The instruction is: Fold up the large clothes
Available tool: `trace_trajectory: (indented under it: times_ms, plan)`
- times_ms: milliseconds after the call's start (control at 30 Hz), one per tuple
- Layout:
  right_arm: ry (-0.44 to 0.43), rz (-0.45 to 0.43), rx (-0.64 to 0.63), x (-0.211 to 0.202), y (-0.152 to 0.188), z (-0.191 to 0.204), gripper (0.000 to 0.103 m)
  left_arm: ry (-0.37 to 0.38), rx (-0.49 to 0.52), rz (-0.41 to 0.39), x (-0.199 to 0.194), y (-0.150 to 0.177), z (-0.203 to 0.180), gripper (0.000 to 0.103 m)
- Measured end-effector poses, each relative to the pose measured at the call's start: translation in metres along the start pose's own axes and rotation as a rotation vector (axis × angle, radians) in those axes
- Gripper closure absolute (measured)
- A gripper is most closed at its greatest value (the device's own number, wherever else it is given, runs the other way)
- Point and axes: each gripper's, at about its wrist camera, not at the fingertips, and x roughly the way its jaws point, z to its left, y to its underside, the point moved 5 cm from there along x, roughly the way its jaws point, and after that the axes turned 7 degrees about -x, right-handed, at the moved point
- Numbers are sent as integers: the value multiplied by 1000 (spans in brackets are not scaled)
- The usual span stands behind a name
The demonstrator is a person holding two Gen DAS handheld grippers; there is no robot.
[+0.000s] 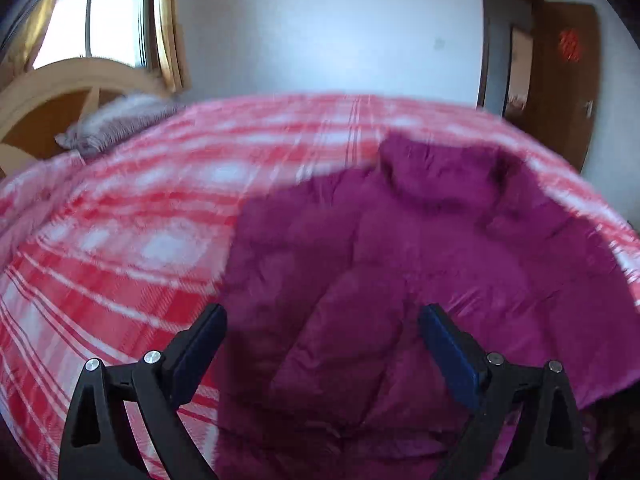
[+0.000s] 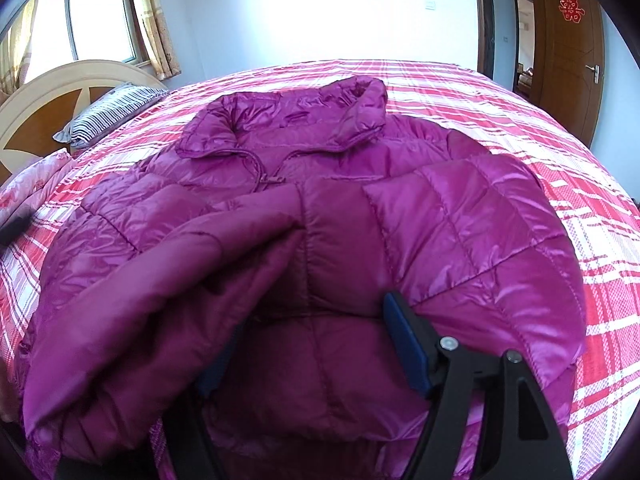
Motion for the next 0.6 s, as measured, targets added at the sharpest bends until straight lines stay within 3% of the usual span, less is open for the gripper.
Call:
trace_trajectory:
  times_ms: [67, 233, 367, 433, 500, 600]
  plan:
    - [-1, -4, 5, -1, 0, -1, 29, 19, -41, 58, 10, 4, 4, 5]
    - [-47, -31, 132, -24, 5, -25, 29, 48, -118, 93, 14, 11, 14, 5]
    - [95, -114, 260, -78, 0, -61, 26, 40, -118, 96, 17, 11, 11, 5]
    - [94, -163, 295, -99, -10, -63, 26, 33, -112, 96, 22, 10, 13, 5]
    - [46, -178, 254, -106, -27, -43, 28, 34, -113, 95, 22, 11, 13, 5]
    - [-22, -154, 61, -89, -48, 16, 42, 37, -122, 94, 24, 10, 16, 5]
